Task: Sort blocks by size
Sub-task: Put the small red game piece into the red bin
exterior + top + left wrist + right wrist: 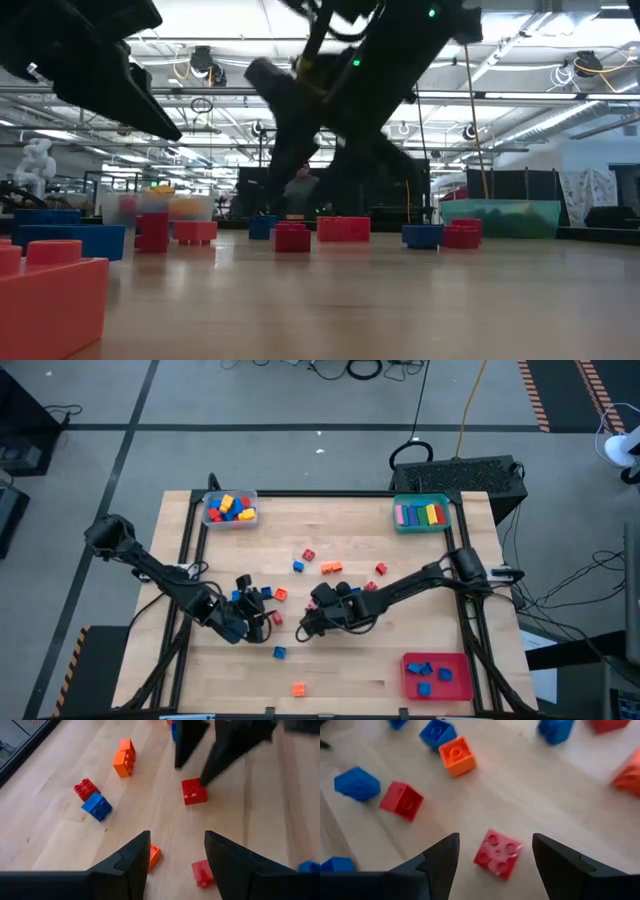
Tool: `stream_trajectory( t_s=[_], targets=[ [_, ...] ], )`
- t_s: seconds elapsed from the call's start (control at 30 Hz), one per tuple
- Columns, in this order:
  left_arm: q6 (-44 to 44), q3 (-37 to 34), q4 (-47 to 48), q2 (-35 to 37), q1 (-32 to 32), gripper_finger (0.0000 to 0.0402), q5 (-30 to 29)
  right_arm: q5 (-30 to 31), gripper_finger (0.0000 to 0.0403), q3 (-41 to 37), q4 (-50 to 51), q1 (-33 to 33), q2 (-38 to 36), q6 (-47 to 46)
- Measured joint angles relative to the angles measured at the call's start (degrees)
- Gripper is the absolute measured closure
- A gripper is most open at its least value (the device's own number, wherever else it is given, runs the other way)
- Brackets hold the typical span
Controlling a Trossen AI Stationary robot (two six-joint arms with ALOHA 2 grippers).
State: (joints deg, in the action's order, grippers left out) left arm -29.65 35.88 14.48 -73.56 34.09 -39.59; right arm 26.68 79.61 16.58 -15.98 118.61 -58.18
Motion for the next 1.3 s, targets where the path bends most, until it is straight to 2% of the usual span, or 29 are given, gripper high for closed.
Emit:
stream_trajectory(
  t_s=[0.23,0.6,0.73,0.9,0.97,1.17,1.3],
  targets=[
    [0.0,0.0,0.0,-0.1,0.0,0.0212,0.0,-3.0,0.0167,0.0,-1.8,0.6,3.9,-0.8],
    [0.0,0.0,-0.2,-0.1,0.0,0.0212,-1.2,-1.5,0.0176,0.1,-1.8,2.1,4.8,3.1],
    [0.0,0.0,-0.2,-0.1,0.0,0.0212,-1.2,-1.3,0.0206,0.1,-1.4,3.5,4.8,4.3],
    [0.0,0.0,-0.2,-0.1,0.0,0.0212,-1.2,-0.8,0.0275,0.1,-0.9,3.6,4.8,5.8],
    [0.0,0.0,0.0,-0.1,0.0,0.0212,-1.2,-0.6,0.0286,0.1,-0.3,3.5,4.8,6.0],
    [0.0,0.0,0.2,-0.1,0.1,0.0212,-1.2,-7.7,0.0286,0.0,4.3,-0.5,1.1,7.0],
    [0.0,0.0,0.3,-0.1,0.1,0.0212,-1.2,-8.8,0.0286,-0.1,6.7,-5.7,-4.0,6.7]
  ],
)
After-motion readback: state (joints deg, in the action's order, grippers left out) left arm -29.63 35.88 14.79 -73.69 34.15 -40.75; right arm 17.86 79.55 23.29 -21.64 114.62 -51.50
